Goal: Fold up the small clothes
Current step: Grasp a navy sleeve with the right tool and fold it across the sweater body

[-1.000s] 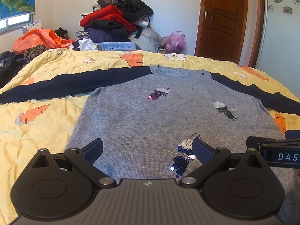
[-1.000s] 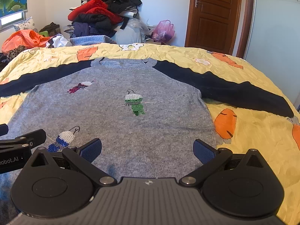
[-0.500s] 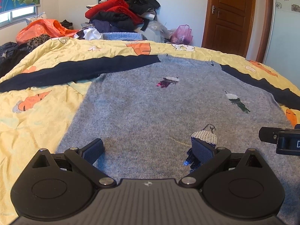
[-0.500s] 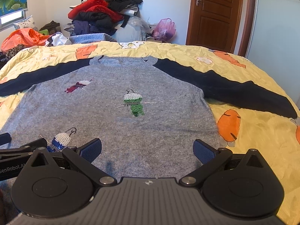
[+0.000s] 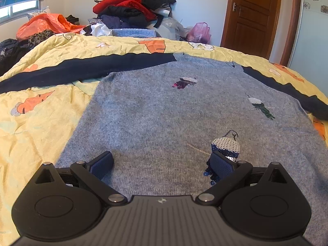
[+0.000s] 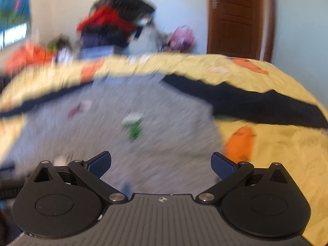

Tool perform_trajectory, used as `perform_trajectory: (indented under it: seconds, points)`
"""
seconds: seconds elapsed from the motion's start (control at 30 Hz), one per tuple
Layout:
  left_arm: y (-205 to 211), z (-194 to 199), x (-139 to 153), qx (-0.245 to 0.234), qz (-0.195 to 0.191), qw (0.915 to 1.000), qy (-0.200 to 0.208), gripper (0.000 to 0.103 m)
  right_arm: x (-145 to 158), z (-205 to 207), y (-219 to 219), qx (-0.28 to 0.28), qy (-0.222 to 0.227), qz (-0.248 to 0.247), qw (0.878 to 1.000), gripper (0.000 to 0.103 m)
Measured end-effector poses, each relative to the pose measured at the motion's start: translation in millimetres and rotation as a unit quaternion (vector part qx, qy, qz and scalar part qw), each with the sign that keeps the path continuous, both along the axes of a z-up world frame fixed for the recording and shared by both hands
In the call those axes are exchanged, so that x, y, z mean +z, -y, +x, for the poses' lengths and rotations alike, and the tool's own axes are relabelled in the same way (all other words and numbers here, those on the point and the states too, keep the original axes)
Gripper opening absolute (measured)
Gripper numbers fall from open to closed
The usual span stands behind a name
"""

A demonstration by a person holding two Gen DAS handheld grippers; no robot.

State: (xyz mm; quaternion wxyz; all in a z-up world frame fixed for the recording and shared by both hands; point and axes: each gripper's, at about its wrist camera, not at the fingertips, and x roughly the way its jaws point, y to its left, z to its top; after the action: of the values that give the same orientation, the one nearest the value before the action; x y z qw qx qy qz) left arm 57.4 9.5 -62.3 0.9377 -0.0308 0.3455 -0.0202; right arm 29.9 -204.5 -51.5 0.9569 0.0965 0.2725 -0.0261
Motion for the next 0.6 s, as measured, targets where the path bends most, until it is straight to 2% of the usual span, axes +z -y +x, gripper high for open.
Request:
perform_trajectory:
  seconds: [0.07,0.1,0.17,0.2,0.3,0.43,0.5,0.6]
  points:
    - [-1.0,-0.2,0.2,0.001,-0.004,1.0,0.001,0.102,-2.6,-1.2,66.1,-0.03,0.027,0.101,0.994,0.102]
    - [-1.5,0.1,0.0,0.0,-0.006,1.0,0.001,0.103,-6.4,0.3,104.6,-0.062,0.034,0.157,0.985,0.102]
    - [-1.8,0.5,-0.2,-0.002,-0.008,1.0,0.0,0.103,-17.6,-1.0,177.9,-0.155,0.041,0.259,0.952,0.102]
    - [-1.6,0.7,-0.2,-0.003,-0.008,1.0,-0.001,0.103,-23.0,-2.9,209.1,-0.186,0.048,0.292,0.937,0.102]
    - [-0.8,1.3,-0.3,-0.003,-0.006,1.0,-0.001,0.103,-32.6,-9.5,272.0,-0.26,0.067,0.32,0.909,0.101]
    - [-0.3,1.4,-0.3,-0.003,-0.006,1.0,-0.002,0.103,-54.8,-12.0,318.1,-0.301,0.089,0.391,0.865,0.088]
    - [-0.4,1.6,-0.5,-0.003,-0.005,1.0,-0.002,0.103,-62.4,-6.9,323.5,-0.303,0.094,0.396,0.862,0.084]
    - [-0.4,1.7,-0.7,-0.003,-0.005,1.0,-0.002,0.103,-63.6,3.7,325.6,-0.3,0.103,0.381,0.869,0.084]
